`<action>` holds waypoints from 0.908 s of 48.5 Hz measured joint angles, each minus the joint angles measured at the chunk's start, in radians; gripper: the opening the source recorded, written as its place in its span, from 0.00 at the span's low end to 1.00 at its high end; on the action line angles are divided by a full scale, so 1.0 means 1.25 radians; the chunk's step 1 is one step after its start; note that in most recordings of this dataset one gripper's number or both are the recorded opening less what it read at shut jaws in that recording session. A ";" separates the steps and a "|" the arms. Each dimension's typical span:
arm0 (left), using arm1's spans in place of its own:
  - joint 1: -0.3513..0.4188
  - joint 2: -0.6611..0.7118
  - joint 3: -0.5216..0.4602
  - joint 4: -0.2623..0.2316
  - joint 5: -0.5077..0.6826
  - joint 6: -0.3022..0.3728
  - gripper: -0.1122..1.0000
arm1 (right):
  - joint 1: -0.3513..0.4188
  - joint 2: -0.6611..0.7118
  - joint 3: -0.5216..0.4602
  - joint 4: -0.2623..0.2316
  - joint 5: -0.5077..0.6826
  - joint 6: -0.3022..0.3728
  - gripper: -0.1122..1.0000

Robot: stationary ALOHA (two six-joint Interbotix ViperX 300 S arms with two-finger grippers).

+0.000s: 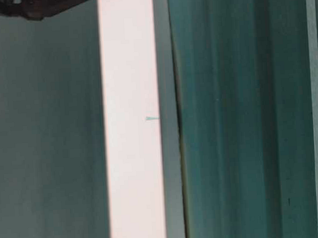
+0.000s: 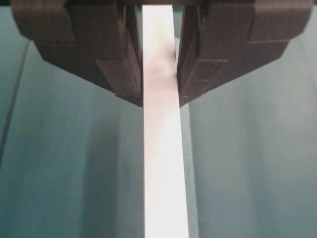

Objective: Lift a wooden board with both hands.
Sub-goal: 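Lift the white board with both grippers and raise it upward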

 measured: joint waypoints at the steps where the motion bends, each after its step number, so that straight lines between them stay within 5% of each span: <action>1: 0.000 -0.001 -0.004 0.000 0.006 -0.001 0.26 | 0.000 0.000 -0.004 0.000 0.004 0.000 0.30; 44: -0.001 -0.015 -0.210 0.004 0.217 -0.005 0.26 | 0.000 0.000 -0.217 0.000 0.207 0.012 0.30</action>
